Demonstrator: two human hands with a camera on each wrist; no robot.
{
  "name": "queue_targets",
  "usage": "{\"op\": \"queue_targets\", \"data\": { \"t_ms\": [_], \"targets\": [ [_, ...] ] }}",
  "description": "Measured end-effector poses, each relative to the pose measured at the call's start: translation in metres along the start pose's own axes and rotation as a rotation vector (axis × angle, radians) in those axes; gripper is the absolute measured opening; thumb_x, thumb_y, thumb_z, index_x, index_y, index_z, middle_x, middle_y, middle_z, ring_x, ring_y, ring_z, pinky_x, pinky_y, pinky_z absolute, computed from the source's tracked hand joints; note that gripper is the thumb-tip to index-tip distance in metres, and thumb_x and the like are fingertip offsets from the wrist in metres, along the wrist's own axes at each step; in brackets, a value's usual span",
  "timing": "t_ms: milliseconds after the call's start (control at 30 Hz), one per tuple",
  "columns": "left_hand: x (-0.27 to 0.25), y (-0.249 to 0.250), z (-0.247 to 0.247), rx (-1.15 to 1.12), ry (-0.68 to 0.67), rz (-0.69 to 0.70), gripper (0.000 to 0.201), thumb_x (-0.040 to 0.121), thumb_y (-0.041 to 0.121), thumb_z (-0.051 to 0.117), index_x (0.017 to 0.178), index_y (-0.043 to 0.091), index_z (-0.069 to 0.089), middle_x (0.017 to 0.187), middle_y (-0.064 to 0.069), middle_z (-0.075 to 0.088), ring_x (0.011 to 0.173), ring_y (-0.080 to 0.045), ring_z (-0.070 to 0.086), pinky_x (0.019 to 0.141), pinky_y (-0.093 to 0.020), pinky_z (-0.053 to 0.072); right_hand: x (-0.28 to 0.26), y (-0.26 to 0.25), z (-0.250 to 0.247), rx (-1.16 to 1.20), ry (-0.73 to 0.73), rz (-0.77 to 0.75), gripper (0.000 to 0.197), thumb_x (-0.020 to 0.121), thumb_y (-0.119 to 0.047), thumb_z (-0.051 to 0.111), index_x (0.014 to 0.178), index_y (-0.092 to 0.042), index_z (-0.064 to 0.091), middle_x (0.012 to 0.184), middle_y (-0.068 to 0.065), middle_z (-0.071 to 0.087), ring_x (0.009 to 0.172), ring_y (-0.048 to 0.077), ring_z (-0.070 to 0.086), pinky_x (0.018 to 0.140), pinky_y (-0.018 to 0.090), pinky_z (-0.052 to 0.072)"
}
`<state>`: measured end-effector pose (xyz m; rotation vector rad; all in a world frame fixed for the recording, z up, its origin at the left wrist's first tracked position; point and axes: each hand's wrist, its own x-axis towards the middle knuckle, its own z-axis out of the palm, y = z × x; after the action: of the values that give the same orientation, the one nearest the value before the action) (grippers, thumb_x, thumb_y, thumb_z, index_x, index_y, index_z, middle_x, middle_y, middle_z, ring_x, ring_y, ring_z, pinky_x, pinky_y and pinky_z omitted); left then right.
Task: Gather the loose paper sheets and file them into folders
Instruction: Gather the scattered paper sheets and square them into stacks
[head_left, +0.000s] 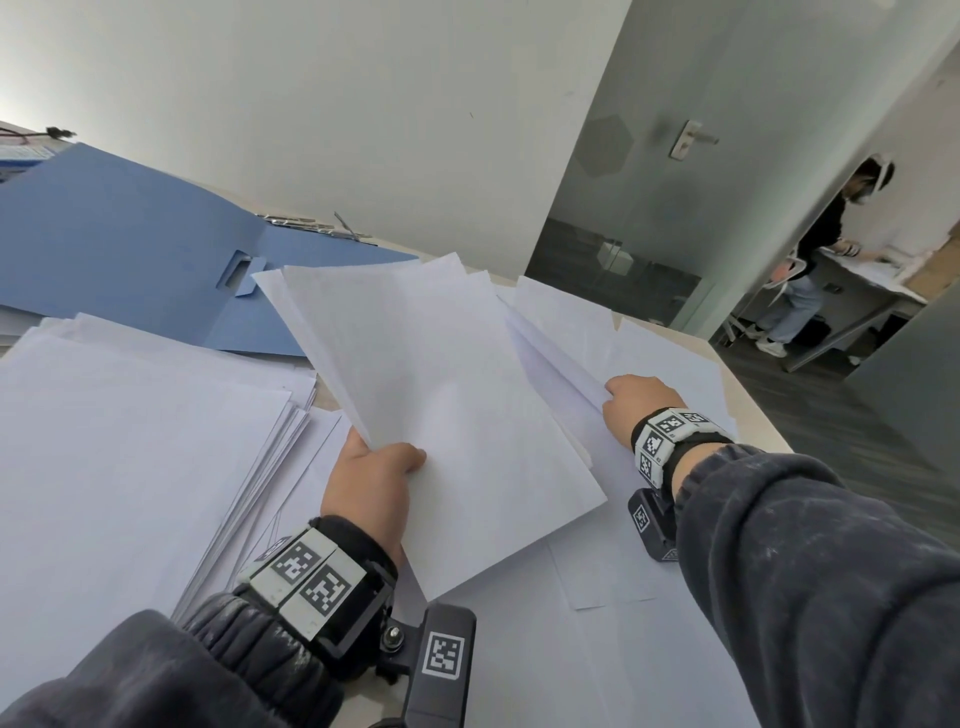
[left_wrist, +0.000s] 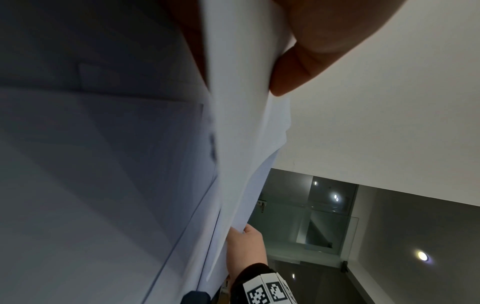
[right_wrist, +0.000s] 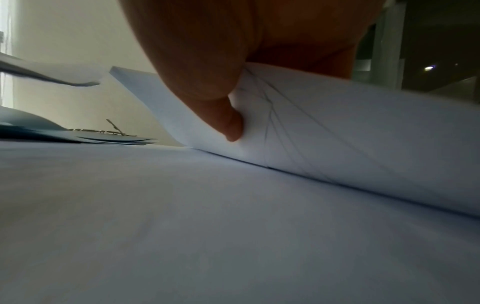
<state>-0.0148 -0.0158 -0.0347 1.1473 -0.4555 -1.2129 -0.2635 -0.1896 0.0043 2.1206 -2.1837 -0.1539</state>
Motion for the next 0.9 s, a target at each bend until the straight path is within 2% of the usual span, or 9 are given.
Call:
{"op": "queue_targets", "data": {
  "t_ms": [133,233,433,533,600,667,733,833,900],
  "targets": [
    [0.002,-0.003,0.000,-0.008,-0.052,-0.027,0.034,0.080,-0.005,0.056,0.097,0.022,0.066,0.080,-0.005,0.071,0.075,-0.031,0.066,0.076,-0.046,0.056,-0.009,0.013,-0.008,0.152,0.081,0.075,0.014,0.094,-0.012,0.044,0.085,-0.015,0.054,0.090,0.010,0.059,0.081,0.033,0.054,0.073,0.031,0.040],
    [0.003,-0.005,0.000,-0.002,-0.084,-0.055,0.039,0.077,-0.002,0.056,0.107,0.021,0.066,0.090,-0.009,0.073,0.084,-0.036,0.068,0.087,-0.056,0.055,-0.026,0.020,-0.019,0.205,0.157,0.060,0.015,0.096,-0.015,0.042,0.084,-0.015,0.052,0.087,0.011,0.058,0.079,0.035,0.054,0.071,0.033,0.039],
    [0.003,-0.004,0.002,0.017,-0.105,-0.079,0.037,0.088,-0.007,0.048,0.113,0.016,0.062,0.097,-0.013,0.070,0.085,-0.035,0.067,0.086,-0.050,0.056,-0.080,0.014,-0.032,0.269,0.169,-0.079,0.018,0.098,-0.018,0.040,0.096,-0.022,0.058,0.089,0.008,0.062,0.083,0.033,0.059,0.077,0.035,0.049],
    [-0.001,-0.002,0.003,0.027,-0.100,-0.070,0.039,0.079,-0.001,0.056,0.112,0.019,0.061,0.101,-0.013,0.069,0.094,-0.039,0.066,0.093,-0.057,0.052,-0.096,0.017,-0.039,0.411,0.227,-0.042,0.024,0.095,-0.016,0.042,0.097,-0.020,0.066,0.085,0.006,0.063,0.083,0.033,0.059,0.075,0.034,0.047],
    [-0.003,-0.001,0.003,0.032,-0.096,-0.074,0.042,0.074,0.004,0.057,0.112,0.022,0.061,0.104,-0.013,0.070,0.099,-0.040,0.066,0.094,-0.059,0.051,-0.106,0.015,-0.044,0.456,0.232,-0.012,0.020,0.095,-0.016,0.043,0.088,-0.018,0.062,0.082,0.006,0.061,0.084,0.035,0.058,0.074,0.034,0.045],
    [-0.004,-0.002,0.003,0.027,-0.087,-0.076,0.036,0.083,0.003,0.056,0.111,0.024,0.062,0.106,-0.012,0.070,0.101,-0.039,0.066,0.095,-0.058,0.051,-0.118,0.009,-0.046,0.383,0.184,-0.039,0.020,0.097,-0.018,0.042,0.100,-0.015,0.062,0.095,0.010,0.064,0.093,0.037,0.060,0.081,0.036,0.048],
    [-0.004,-0.003,0.003,0.031,-0.109,-0.060,0.032,0.081,0.014,0.063,0.109,0.028,0.062,0.108,-0.008,0.072,0.101,-0.036,0.068,0.096,-0.057,0.051,-0.131,-0.005,-0.046,0.200,0.093,-0.138,0.024,0.099,-0.019,0.039,0.112,-0.018,0.059,0.097,0.012,0.062,0.093,0.037,0.061,0.083,0.037,0.051],
    [-0.007,-0.004,0.003,0.039,-0.174,-0.025,0.057,0.066,0.039,0.078,0.118,0.027,0.060,0.109,-0.003,0.074,0.100,-0.031,0.071,0.094,-0.054,0.053,-0.144,-0.029,-0.043,0.000,-0.019,-0.266,0.028,0.098,-0.015,0.038,0.119,-0.020,0.056,0.087,0.008,0.051,0.081,0.032,0.055,0.077,0.035,0.050],
    [-0.008,-0.003,0.002,0.076,-0.228,-0.017,0.076,0.059,0.051,0.085,0.125,0.024,0.057,0.111,-0.001,0.074,0.100,-0.028,0.072,0.093,-0.053,0.054,-0.150,-0.043,-0.040,-0.073,-0.054,-0.307,0.023,0.097,-0.014,0.039,0.115,-0.017,0.054,0.079,0.005,0.046,0.077,0.031,0.051,0.071,0.034,0.046]
  ]
}}
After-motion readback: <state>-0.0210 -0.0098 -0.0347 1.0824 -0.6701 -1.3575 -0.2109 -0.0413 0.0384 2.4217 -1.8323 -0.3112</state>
